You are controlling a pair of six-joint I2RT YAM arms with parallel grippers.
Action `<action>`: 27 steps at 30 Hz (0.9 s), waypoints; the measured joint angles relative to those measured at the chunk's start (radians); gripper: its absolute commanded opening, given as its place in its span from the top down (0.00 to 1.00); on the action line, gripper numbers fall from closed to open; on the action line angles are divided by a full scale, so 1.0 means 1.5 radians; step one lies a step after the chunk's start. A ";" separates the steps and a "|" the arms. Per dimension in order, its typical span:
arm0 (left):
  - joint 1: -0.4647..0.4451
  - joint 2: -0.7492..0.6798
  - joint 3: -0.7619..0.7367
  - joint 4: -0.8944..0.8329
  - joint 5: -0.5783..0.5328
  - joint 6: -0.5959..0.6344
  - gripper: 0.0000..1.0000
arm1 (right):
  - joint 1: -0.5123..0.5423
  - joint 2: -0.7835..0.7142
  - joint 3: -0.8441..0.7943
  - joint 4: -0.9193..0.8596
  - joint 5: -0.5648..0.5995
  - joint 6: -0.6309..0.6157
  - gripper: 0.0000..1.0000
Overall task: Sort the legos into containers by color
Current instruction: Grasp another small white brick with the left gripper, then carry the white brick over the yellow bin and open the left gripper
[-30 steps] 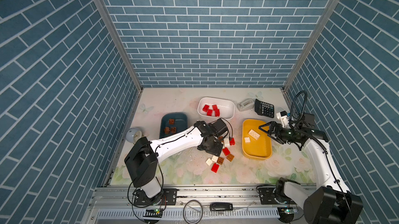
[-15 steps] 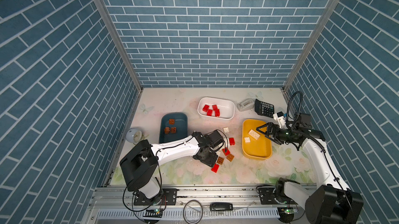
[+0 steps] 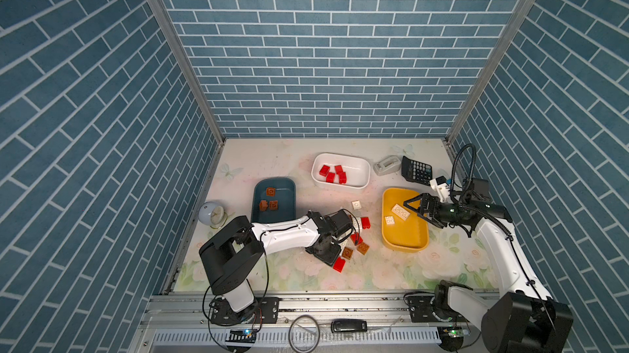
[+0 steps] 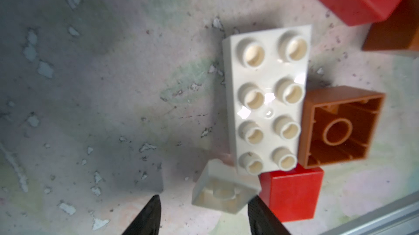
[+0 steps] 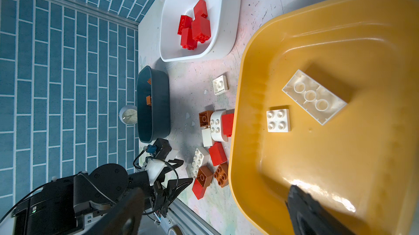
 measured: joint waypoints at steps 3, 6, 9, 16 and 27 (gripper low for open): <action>0.000 0.008 -0.007 0.016 -0.003 0.002 0.42 | 0.002 0.000 0.000 0.000 0.001 0.000 0.01; 0.000 0.013 -0.007 0.032 -0.005 0.003 0.45 | 0.002 0.000 0.000 -0.002 0.001 0.000 0.01; 0.000 0.015 -0.007 0.044 -0.009 0.007 0.50 | 0.002 0.000 0.000 -0.003 0.002 0.000 0.01; 0.002 0.016 -0.007 0.053 -0.013 0.009 0.71 | 0.003 0.000 0.000 -0.005 0.002 0.000 0.01; 0.044 -0.028 0.056 -0.039 -0.004 0.008 0.71 | 0.004 0.000 0.000 -0.003 0.002 0.000 0.01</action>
